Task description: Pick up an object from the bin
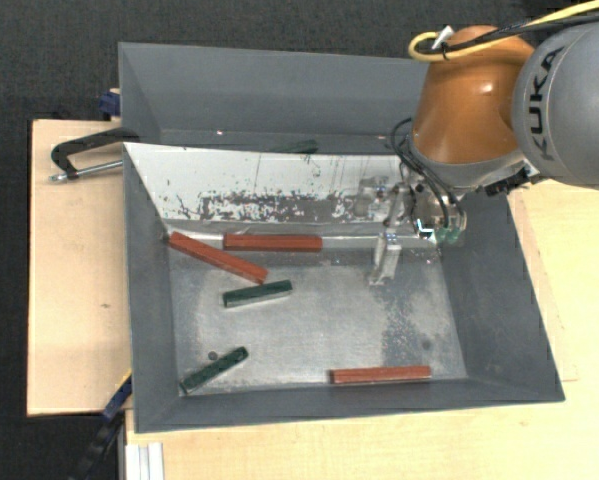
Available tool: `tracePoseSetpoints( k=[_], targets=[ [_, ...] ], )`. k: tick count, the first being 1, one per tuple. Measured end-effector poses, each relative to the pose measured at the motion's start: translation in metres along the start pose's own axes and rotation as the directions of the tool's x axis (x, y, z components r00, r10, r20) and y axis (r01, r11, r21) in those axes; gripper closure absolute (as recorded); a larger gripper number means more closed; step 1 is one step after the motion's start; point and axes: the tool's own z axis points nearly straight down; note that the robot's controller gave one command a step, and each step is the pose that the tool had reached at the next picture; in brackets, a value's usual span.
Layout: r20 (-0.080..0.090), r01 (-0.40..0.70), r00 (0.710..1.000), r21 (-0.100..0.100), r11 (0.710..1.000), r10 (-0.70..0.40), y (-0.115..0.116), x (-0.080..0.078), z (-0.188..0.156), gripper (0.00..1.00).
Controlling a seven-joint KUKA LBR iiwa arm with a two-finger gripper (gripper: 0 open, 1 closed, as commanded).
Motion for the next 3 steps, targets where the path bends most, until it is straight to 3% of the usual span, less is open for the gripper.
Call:
tracePoseSetpoints(
  k=[2,3],
  targets=[
    [0.007,-0.012,1.0,-0.001,1.0,0.012,-0.004,0.005,-0.006,0.0],
    [0.01,0.132,0.991,0.001,0.991,-0.132,0.025,-0.002,0.024,0.0]
  ],
)
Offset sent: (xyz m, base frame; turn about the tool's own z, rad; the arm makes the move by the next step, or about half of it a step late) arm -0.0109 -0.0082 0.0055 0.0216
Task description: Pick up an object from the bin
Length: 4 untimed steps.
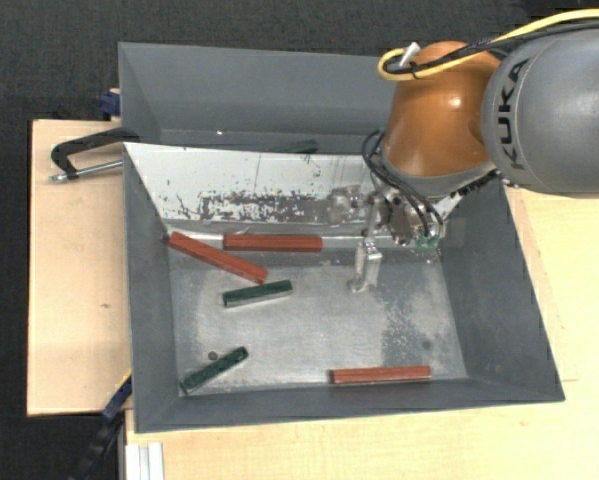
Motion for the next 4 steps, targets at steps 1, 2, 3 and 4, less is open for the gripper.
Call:
tracePoseSetpoints(
  k=[1,2,3,4],
  targets=[
    [0.002,0.134,0.991,-0.001,0.991,-0.134,0.052,0.023,0.056,0.0],
    [-0.006,0.04,0.999,-0.002,0.999,-0.04,0.086,0.017,0.067,0.0],
    [0.004,0.077,0.997,-0.001,0.997,-0.077,0.105,-0.003,0.089,1.0],
    [0.004,0.076,0.997,-0.002,0.997,-0.076,0.105,-0.003,0.089,1.0]
  ],
)
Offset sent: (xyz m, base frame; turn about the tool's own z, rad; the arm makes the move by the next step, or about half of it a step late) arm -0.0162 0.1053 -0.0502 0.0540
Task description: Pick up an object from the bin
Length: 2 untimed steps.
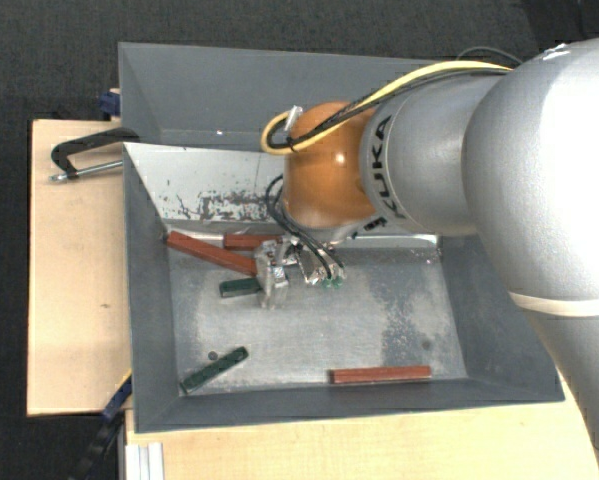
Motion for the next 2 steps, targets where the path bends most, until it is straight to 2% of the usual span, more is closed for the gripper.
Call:
tracePoseSetpoints(
  k=[1,2],
  targets=[
    [-0.009,0.015,1.0,0.001,1.0,-0.015,0.016,0.006,-0.045,1.0],
    [-0.002,-0.022,1.0,0.0,1.0,0.022,0.01,0.037,-0.133,0.0]
  ],
)
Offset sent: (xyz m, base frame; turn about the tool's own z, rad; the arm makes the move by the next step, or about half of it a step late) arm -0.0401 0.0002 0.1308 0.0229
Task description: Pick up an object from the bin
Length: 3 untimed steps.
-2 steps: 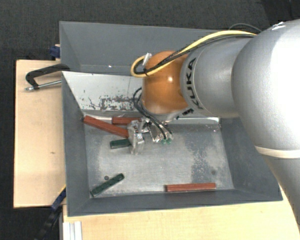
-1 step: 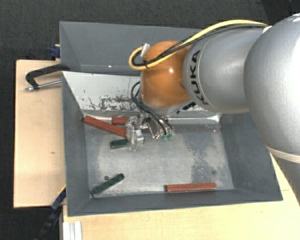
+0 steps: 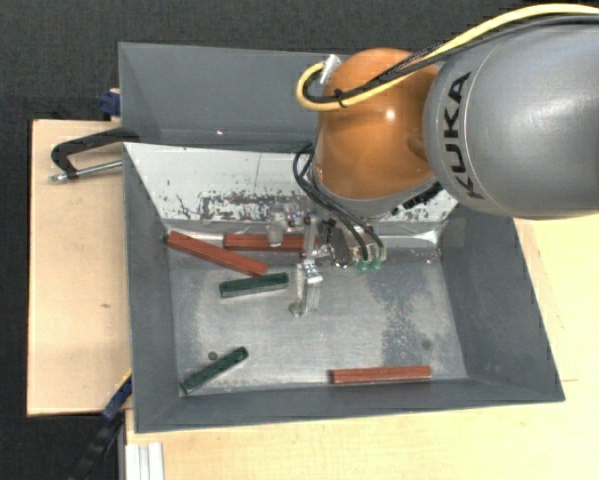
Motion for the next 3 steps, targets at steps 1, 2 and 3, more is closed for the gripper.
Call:
tracePoseSetpoints(
  k=[1,2,3],
  targets=[
    [0.0,0.0,1.0,0.0,1.0,0.0,0.0,0.0,0.0,0.0],
    [0.005,0.004,1.0,0.0,1.0,-0.004,0.015,-0.025,0.053,0.0],
    [-0.003,0.122,0.992,-0.001,0.992,-0.122,0.013,-0.032,0.126,1.0]
  ],
)
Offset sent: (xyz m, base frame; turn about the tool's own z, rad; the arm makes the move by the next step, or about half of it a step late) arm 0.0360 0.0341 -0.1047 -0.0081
